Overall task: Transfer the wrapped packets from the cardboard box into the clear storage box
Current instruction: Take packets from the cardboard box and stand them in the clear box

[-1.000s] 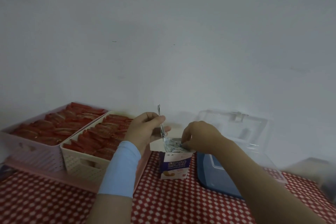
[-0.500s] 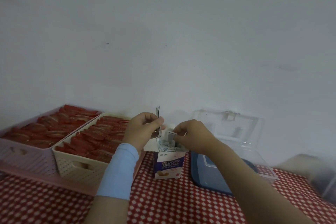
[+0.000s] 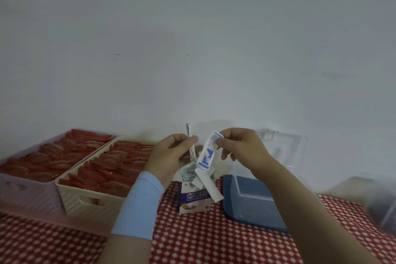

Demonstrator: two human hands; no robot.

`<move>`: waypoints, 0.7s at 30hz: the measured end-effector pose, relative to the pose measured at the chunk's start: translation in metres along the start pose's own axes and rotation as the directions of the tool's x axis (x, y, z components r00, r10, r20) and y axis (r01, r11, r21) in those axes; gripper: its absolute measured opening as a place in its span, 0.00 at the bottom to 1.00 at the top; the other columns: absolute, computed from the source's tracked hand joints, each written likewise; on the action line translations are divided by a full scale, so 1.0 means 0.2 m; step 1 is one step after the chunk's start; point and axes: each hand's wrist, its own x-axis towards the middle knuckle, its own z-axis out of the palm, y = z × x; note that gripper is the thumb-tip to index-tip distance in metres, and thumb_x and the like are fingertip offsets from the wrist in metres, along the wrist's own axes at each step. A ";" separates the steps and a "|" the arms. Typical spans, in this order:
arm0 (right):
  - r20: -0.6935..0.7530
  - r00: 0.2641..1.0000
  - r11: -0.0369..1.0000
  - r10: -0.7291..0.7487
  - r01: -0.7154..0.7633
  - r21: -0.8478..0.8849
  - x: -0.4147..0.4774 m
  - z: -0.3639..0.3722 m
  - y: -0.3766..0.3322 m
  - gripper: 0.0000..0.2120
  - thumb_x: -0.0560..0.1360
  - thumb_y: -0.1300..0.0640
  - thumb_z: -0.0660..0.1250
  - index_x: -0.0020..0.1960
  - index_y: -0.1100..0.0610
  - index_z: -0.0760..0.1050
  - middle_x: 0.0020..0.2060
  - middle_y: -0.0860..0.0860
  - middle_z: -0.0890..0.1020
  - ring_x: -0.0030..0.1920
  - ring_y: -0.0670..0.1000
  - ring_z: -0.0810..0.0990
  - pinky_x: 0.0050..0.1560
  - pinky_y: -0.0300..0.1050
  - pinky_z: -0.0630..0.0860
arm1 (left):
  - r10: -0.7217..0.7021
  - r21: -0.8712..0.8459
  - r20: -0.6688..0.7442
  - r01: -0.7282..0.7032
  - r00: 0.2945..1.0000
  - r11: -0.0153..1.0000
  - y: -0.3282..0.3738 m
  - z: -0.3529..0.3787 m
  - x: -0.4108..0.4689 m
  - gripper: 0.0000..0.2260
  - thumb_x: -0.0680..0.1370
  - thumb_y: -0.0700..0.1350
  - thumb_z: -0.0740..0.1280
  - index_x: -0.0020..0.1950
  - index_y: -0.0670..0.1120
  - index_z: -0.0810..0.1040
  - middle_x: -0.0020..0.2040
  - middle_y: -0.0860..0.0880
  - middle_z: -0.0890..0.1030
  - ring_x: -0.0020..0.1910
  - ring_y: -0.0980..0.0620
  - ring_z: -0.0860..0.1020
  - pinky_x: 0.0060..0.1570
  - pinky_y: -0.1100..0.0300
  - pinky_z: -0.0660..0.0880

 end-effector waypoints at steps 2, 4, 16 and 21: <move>0.016 1.000 1.000 -0.010 0.010 0.003 -0.01 0.02 0.01 0.07 0.77 0.65 0.68 0.42 0.58 0.83 0.36 0.53 0.86 0.31 0.50 0.78 0.31 0.39 0.70 | -0.075 -0.051 0.113 0.081 0.991 0.995 -0.01 0.02 -0.02 0.18 0.67 0.45 0.74 0.52 0.36 0.80 0.48 0.39 0.84 0.40 0.47 0.82 0.41 0.55 0.82; 0.009 1.000 0.999 -0.027 0.026 0.021 -0.01 0.04 0.03 0.07 0.77 0.64 0.68 0.42 0.59 0.83 0.35 0.52 0.86 0.31 0.49 0.77 0.31 0.37 0.70 | -0.125 -0.004 0.169 0.128 0.978 0.992 -0.02 0.03 -0.03 0.17 0.70 0.45 0.72 0.54 0.35 0.80 0.48 0.38 0.84 0.42 0.45 0.83 0.40 0.56 0.82; -0.027 0.996 0.980 -0.087 0.080 -0.182 0.05 0.14 0.03 0.07 0.74 0.56 0.73 0.53 0.51 0.82 0.45 0.47 0.85 0.38 0.46 0.82 0.41 0.39 0.77 | -0.175 -0.152 0.153 0.198 0.973 0.968 -0.04 0.00 -0.01 0.15 0.76 0.41 0.69 0.58 0.32 0.78 0.51 0.36 0.84 0.47 0.42 0.84 0.45 0.50 0.84; 0.339 0.940 0.749 0.040 0.197 -0.633 0.02 0.06 0.03 0.15 0.73 0.57 0.71 0.57 0.43 0.81 0.55 0.39 0.79 0.51 0.42 0.77 0.54 0.43 0.77 | -0.090 -0.125 -0.082 0.079 0.993 0.989 -0.01 -0.08 0.00 0.04 0.79 0.39 0.68 0.49 0.37 0.77 0.50 0.38 0.84 0.47 0.39 0.85 0.47 0.50 0.83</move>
